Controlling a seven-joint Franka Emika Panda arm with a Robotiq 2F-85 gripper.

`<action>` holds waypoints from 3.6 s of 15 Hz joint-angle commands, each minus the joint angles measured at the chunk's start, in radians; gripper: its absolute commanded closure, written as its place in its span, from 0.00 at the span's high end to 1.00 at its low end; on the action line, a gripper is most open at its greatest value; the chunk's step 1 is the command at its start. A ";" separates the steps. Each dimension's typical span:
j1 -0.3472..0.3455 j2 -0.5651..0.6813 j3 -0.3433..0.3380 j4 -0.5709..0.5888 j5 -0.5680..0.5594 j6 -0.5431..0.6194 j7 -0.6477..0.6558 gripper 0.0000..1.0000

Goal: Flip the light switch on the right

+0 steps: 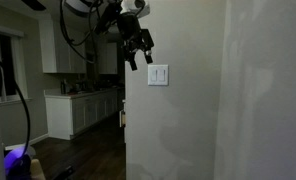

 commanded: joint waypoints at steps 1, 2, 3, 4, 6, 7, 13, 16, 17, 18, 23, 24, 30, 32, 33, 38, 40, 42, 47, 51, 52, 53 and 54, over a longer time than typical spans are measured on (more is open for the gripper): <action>0.014 0.001 -0.012 0.002 -0.009 -0.003 0.008 1.00; 0.014 0.001 -0.012 0.002 -0.009 -0.003 0.008 1.00; 0.014 0.001 -0.012 0.002 -0.009 -0.003 0.008 1.00; 0.014 0.001 -0.012 0.002 -0.009 -0.003 0.008 1.00; 0.014 0.001 -0.012 0.002 -0.009 -0.003 0.008 1.00; 0.014 0.001 -0.012 0.002 -0.009 -0.003 0.008 1.00; 0.027 0.214 0.011 0.121 -0.041 0.104 -0.004 1.00; 0.049 0.356 0.011 0.213 -0.054 0.190 -0.028 0.75; 0.054 0.394 0.008 0.239 -0.054 0.211 -0.027 0.73; 0.063 0.431 0.000 0.261 -0.044 0.240 -0.037 0.67; 0.089 0.575 -0.038 0.355 0.007 0.336 -0.071 0.34; 0.092 0.591 -0.043 0.370 0.011 0.353 -0.073 0.28; 0.111 0.641 -0.057 0.459 0.033 0.379 -0.072 0.00; 0.118 0.649 -0.055 0.488 0.043 0.382 -0.079 0.00; 0.123 0.655 -0.053 0.503 0.047 0.379 -0.081 0.00; 0.143 0.685 -0.053 0.553 0.122 0.351 -0.147 0.00; 0.145 0.700 -0.053 0.563 0.153 0.347 -0.177 0.00; 0.147 0.711 -0.051 0.568 0.178 0.349 -0.204 0.00; 0.148 0.718 -0.050 0.566 0.205 0.358 -0.233 0.00; 0.148 0.704 -0.050 0.549 0.225 0.390 -0.230 0.00; 0.148 0.695 -0.050 0.544 0.233 0.390 -0.234 0.00; 0.149 0.685 -0.050 0.539 0.235 0.393 -0.233 0.00; 0.150 0.675 -0.050 0.533 0.231 0.394 -0.228 0.00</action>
